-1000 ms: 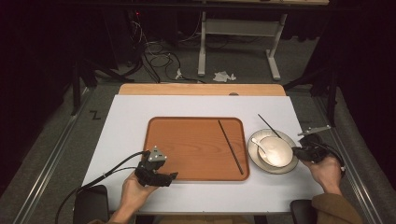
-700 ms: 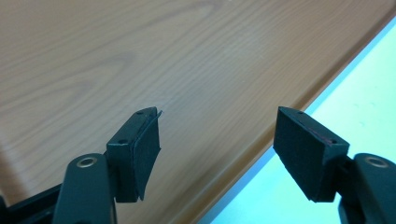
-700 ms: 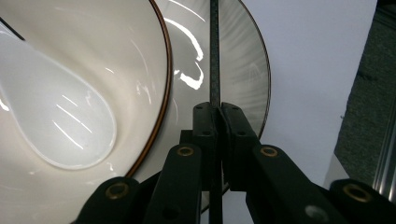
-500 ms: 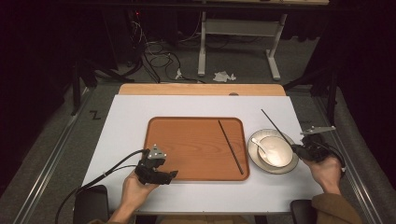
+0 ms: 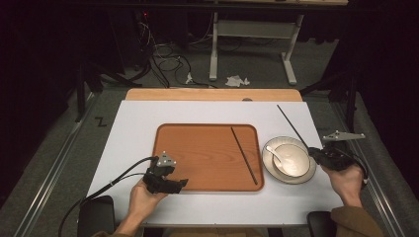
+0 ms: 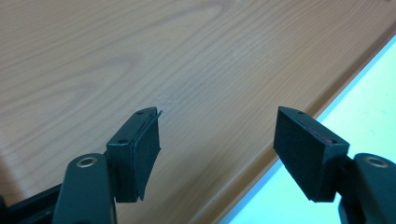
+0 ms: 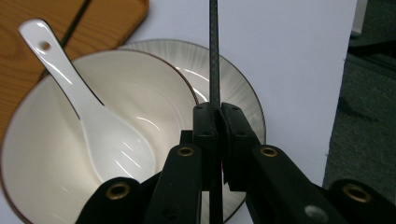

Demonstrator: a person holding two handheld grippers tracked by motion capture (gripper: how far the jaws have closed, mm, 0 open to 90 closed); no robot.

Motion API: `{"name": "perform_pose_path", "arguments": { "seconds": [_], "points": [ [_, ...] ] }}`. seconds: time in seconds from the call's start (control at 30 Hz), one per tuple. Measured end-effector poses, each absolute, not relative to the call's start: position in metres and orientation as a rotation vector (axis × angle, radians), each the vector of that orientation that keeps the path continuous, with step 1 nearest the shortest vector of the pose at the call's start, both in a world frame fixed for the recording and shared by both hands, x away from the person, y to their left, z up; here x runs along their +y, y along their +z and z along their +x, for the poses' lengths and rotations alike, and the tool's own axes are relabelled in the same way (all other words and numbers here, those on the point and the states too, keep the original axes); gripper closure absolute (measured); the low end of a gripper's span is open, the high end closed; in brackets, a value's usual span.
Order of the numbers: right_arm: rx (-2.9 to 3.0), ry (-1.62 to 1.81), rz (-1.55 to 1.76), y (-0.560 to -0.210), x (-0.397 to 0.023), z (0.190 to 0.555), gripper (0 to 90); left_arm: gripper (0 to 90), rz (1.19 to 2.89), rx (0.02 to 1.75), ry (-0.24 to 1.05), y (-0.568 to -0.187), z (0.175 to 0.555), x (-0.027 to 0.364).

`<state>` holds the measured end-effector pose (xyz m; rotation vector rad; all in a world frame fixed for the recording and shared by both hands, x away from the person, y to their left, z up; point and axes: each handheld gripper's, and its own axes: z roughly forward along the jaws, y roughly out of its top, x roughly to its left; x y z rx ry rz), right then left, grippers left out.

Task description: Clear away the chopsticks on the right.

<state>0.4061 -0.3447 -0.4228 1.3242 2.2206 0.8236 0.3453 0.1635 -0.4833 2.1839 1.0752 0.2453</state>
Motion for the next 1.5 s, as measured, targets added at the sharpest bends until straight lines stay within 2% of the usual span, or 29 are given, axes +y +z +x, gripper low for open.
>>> {"name": "perform_pose_path", "arguments": {
  "seconds": [0.37,0.73,1.2,1.5],
  "points": [
    [2.276,0.923,1.204,-0.399,-0.309,0.391,86.5,31.2,2.186,1.076,0.238,-0.485,0.344,0.161],
    [2.395,0.907,1.045,-0.4,-0.26,0.378,86.5,31.0,2.184,1.068,0.228,-0.484,0.341,0.16],
    [2.459,0.919,0.989,-0.413,-0.224,0.375,86.5,31.1,2.195,1.061,0.236,-0.484,0.339,0.16],
    [2.52,0.794,0.986,-0.439,-0.189,0.379,86.3,31.1,2.175,1.078,0.241,-0.482,0.338,0.165]
  ]
}}
